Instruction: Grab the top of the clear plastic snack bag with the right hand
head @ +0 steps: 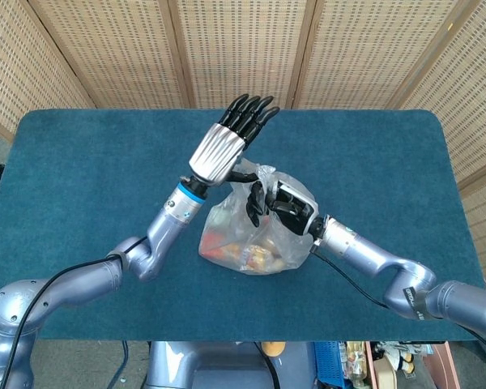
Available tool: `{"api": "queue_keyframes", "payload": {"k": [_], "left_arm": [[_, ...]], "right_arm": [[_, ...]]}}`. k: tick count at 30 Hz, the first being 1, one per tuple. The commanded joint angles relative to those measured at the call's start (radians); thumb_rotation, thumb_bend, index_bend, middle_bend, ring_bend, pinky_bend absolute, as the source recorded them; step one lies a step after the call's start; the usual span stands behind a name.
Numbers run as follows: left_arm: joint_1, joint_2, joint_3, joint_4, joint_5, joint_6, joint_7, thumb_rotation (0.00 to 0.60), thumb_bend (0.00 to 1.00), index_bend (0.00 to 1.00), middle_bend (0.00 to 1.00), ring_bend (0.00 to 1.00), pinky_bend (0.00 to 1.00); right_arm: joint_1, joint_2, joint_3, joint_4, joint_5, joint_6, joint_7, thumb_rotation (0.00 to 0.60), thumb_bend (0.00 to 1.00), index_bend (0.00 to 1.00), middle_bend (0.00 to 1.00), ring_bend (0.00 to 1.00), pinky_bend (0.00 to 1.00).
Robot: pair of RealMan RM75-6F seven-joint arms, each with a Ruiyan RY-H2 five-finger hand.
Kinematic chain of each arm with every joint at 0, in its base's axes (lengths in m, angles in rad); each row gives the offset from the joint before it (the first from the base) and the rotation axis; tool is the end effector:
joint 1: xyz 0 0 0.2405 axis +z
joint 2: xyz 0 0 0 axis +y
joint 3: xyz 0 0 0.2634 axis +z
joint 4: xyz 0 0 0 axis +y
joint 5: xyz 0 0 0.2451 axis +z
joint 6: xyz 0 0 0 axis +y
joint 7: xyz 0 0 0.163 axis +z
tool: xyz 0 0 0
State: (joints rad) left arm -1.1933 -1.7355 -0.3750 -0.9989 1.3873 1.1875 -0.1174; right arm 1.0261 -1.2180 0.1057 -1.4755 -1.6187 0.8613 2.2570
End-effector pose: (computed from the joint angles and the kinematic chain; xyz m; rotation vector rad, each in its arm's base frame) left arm 0.0570 0.4723 -0.0025 -1.7164 -0.5058 -1.7162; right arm -0.0648 -0.4154 0.0264 -0.7350 2.3073 -1.2146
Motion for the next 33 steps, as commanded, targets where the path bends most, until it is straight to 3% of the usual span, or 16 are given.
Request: {"api": "queue_keyframes", "payload": {"k": [1,8,18,25,33], "left_arm": [[0.004,0.008,-0.003,-0.003,0.001,0.006,-0.001,0.6,0.1,0.0,0.0,0.0,0.0],[0.033,0.083,0.035,-0.057,0.017,-0.031,0.011,0.6,0.1,0.0,0.0,0.0,0.0],[0.106,0.323,0.084,-0.31,-0.046,-0.192,0.05,0.565,0.09,0.0,0.0,0.0,0.0],[0.217,0.486,0.092,-0.472,-0.067,-0.127,0.06,0.6,0.09,0.0,0.0,0.0,0.0],[0.395,0.66,0.191,-0.602,-0.065,-0.054,0.077,0.6,0.09,0.0,0.0,0.0,0.0]], "right_arm": [[0.003,0.001,-0.003,-0.001,0.004,-0.005,-0.006,0.6,1.0,0.62,0.73,0.58,0.63],[0.005,-0.003,-0.009,0.002,0.015,-0.012,-0.016,0.6,1.0,0.62,0.73,0.58,0.63],[-0.003,0.007,-0.01,-0.005,0.043,-0.024,-0.056,0.6,1.0,0.62,0.73,0.58,0.63],[-0.008,0.021,0.001,-0.022,0.09,-0.059,-0.131,0.6,1.0,0.64,0.74,0.59,0.63],[0.002,0.066,0.036,-0.084,0.153,-0.116,-0.23,0.6,1.0,0.64,0.75,0.6,0.66]]}}
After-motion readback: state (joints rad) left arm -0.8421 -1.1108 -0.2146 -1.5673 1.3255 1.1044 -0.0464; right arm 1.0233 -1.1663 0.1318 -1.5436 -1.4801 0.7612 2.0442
